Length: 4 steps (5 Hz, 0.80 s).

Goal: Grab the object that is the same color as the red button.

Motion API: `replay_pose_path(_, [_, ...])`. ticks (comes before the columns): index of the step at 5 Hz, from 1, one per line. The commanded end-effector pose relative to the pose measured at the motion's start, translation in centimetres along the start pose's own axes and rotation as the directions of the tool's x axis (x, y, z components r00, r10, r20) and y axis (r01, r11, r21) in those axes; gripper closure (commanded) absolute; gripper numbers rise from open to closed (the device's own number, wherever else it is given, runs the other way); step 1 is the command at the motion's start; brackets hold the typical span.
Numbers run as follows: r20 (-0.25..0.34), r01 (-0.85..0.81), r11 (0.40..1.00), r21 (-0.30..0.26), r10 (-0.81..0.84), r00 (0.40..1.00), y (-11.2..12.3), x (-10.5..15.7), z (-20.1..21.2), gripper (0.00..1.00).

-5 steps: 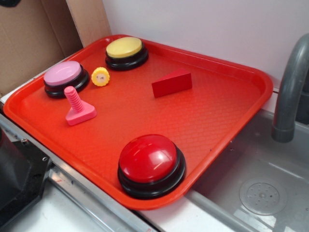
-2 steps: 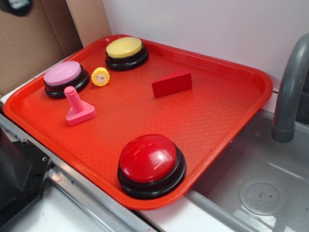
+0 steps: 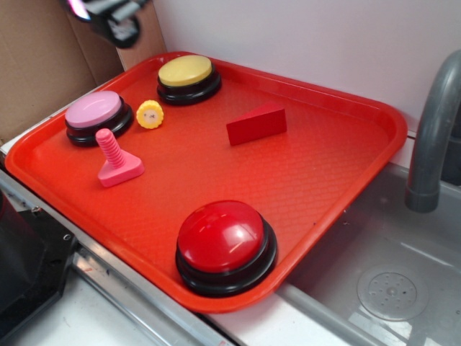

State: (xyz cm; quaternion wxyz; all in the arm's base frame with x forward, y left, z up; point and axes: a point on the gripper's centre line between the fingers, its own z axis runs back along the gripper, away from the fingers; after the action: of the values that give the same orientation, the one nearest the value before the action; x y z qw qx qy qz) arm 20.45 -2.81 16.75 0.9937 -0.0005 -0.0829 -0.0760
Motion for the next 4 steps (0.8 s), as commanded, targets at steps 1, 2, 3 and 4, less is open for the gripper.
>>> replay_pose_path(1, [0.117,-0.004,1.0,-0.021,0.006,0.993,0.0,5.6,-6.5,0.0])
replay_pose_path(2, [0.118,0.003,1.0,-0.009,-0.002,0.993,0.0,7.7,-10.0,0.0])
replay_pose_path(3, [0.103,-0.001,0.999,-0.054,0.006,0.995,-0.2,8.5,-12.6,0.0])
replay_pose_path(4, [0.073,0.006,0.999,-0.043,-0.003,0.997,-0.5,9.1,-14.7,0.0])
